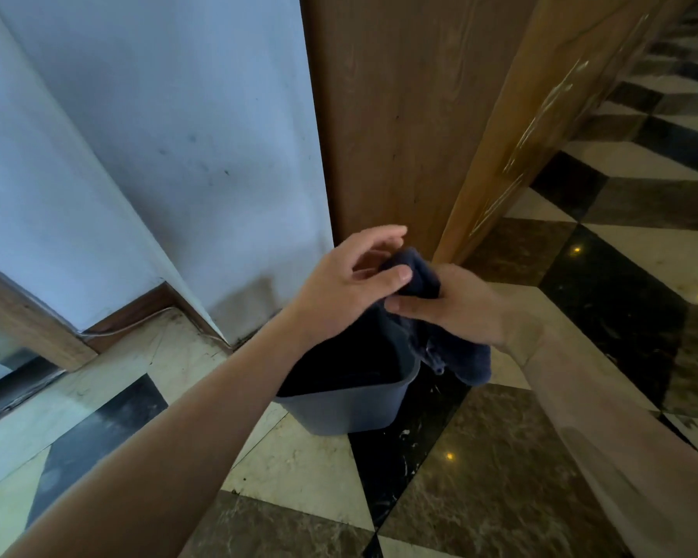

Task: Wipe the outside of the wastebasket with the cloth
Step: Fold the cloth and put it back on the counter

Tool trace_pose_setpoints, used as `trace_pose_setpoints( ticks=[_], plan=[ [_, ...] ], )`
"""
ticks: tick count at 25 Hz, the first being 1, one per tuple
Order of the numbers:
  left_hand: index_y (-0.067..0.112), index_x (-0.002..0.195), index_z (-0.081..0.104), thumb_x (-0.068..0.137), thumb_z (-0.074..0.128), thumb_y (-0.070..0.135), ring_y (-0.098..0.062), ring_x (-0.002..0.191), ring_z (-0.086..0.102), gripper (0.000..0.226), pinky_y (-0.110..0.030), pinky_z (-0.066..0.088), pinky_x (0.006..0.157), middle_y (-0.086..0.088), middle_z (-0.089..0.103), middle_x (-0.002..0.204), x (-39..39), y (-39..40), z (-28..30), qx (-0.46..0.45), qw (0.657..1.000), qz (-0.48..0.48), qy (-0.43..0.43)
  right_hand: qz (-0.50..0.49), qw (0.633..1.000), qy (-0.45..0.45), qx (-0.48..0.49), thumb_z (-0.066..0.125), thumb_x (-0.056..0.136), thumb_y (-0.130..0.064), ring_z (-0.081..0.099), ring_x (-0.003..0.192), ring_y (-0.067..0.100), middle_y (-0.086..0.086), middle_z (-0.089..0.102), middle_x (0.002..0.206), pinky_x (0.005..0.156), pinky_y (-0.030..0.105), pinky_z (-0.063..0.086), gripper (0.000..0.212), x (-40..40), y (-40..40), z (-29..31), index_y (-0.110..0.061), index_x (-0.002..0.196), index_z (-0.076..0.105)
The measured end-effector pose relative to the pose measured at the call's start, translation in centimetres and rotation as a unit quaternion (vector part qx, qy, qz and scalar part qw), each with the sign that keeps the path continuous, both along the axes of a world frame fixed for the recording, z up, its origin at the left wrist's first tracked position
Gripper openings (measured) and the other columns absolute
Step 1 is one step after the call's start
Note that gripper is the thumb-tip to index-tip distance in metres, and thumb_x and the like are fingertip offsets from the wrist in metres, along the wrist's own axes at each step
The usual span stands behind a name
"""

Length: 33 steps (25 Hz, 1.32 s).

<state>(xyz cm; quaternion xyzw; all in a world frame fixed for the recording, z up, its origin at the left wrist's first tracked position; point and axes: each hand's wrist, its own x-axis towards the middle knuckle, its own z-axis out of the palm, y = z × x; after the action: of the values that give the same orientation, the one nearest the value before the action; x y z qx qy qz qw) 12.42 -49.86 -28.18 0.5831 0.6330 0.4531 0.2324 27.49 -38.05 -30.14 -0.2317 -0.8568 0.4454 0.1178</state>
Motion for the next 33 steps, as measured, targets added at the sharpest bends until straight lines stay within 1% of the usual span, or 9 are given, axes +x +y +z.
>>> trace_pose_setpoints(
  ticks=[2, 6, 12, 15, 18, 20, 24, 30, 33],
  plan=[
    [0.033, 0.122, 0.061, 0.089, 0.066, 0.029, 0.004, 0.108, 0.058, 0.033, -0.010, 0.043, 0.090, 0.014, 0.066, 0.115, 0.8, 0.7, 6.4, -0.012, 0.999, -0.028, 0.039, 0.047, 0.999, -0.015, -0.007, 0.070, 0.082, -0.056, 0.068, 0.085, -0.004, -0.023, 0.074, 0.090, 0.074, 0.015, 0.052, 0.014, 0.2, -0.4, 6.6, -0.059, 0.093, 0.063],
    [0.029, 0.095, 0.070, 0.087, 0.069, 0.020, 0.001, 0.090, 0.062, 0.011, -0.009, 0.045, 0.077, 0.018, 0.068, 0.091, 1.4, 0.7, 20.3, 0.028, 0.995, 0.021, 0.089, 0.053, 0.997, -0.044, -0.020, 0.069, 0.085, -0.053, 0.070, 0.084, 0.009, -0.003, 0.076, 0.091, 0.083, 0.032, 0.055, 0.029, 0.6, -0.8, 20.9, -0.030, 0.104, 0.071],
    [0.027, 0.090, 0.064, 0.089, 0.064, 0.023, 0.001, 0.081, 0.063, 0.004, -0.011, 0.047, 0.071, 0.017, 0.068, 0.084, 2.2, -1.0, 39.7, 0.094, 0.985, 0.049, 0.138, 0.056, 0.995, -0.038, -0.069, 0.059, 0.094, -0.049, 0.070, 0.090, 0.007, -0.005, 0.075, 0.102, 0.083, 0.021, 0.050, 0.032, 1.7, -2.0, 40.6, -0.027, 0.116, 0.067],
    [0.031, 0.089, 0.058, 0.092, 0.061, 0.025, 0.002, 0.078, 0.061, 0.007, -0.009, 0.044, 0.069, 0.024, 0.063, 0.080, 2.3, -1.8, 47.6, 0.119, 0.977, 0.066, 0.163, 0.035, 0.997, -0.046, -0.045, 0.057, 0.097, -0.047, 0.068, 0.096, 0.010, -0.003, 0.072, 0.108, 0.085, 0.025, 0.050, 0.034, 2.7, -2.5, 48.5, -0.025, 0.121, 0.064],
    [0.028, 0.092, 0.057, 0.095, 0.058, 0.020, 0.007, 0.079, 0.059, 0.009, -0.003, 0.039, 0.070, 0.028, 0.058, 0.082, 2.3, -2.4, 53.7, 0.127, 0.975, 0.061, 0.169, 0.028, 0.997, -0.070, 0.011, 0.057, 0.097, -0.046, 0.066, 0.088, 0.000, -0.008, 0.071, 0.105, 0.078, 0.015, 0.047, 0.022, 3.8, -2.8, 54.8, -0.036, 0.116, 0.062],
    [0.027, 0.093, 0.056, 0.096, 0.057, 0.018, 0.009, 0.079, 0.058, 0.009, -0.002, 0.039, 0.071, 0.028, 0.058, 0.084, 2.2, -2.6, 57.0, 0.131, 0.976, 0.053, 0.166, 0.020, 0.995, -0.086, 0.047, 0.056, 0.098, -0.048, 0.066, 0.089, 0.002, -0.009, 0.072, 0.106, 0.082, 0.018, 0.049, 0.020, 4.4, -3.3, 58.4, -0.043, 0.116, 0.060],
    [0.026, 0.093, 0.056, 0.095, 0.058, 0.018, 0.010, 0.081, 0.058, 0.008, -0.003, 0.039, 0.069, 0.023, 0.061, 0.084, 1.4, -2.8, 61.0, 0.156, 0.977, 0.074, 0.127, -0.026, 0.988, -0.078, 0.131, 0.056, 0.099, -0.042, 0.067, 0.096, 0.016, -0.001, 0.073, 0.108, 0.091, 0.039, 0.051, 0.029, 5.3, -3.6, 63.1, -0.027, 0.121, 0.066],
    [0.025, 0.094, 0.059, 0.096, 0.057, 0.023, 0.011, 0.086, 0.056, 0.003, 0.000, 0.038, 0.072, 0.019, 0.062, 0.086, -1.5, -3.0, 62.5, 0.170, 0.969, 0.136, 0.113, -0.152, 0.950, -0.081, 0.261, 0.060, 0.096, -0.040, 0.064, 0.089, 0.013, -0.012, 0.068, 0.093, 0.081, 0.034, 0.052, 0.015, 6.2, -2.9, 66.1, -0.031, 0.102, 0.071],
    [0.027, 0.094, 0.059, 0.095, 0.058, 0.025, 0.007, 0.088, 0.057, 0.003, 0.000, 0.038, 0.072, 0.020, 0.063, 0.088, -2.5, -3.2, 62.8, 0.178, 0.969, 0.135, 0.108, -0.186, 0.962, 0.015, 0.199, 0.060, 0.097, -0.035, 0.064, 0.083, 0.008, -0.014, 0.069, 0.086, 0.073, 0.025, 0.052, 0.010, 5.4, -3.3, 66.2, -0.035, 0.090, 0.067]
  ],
)
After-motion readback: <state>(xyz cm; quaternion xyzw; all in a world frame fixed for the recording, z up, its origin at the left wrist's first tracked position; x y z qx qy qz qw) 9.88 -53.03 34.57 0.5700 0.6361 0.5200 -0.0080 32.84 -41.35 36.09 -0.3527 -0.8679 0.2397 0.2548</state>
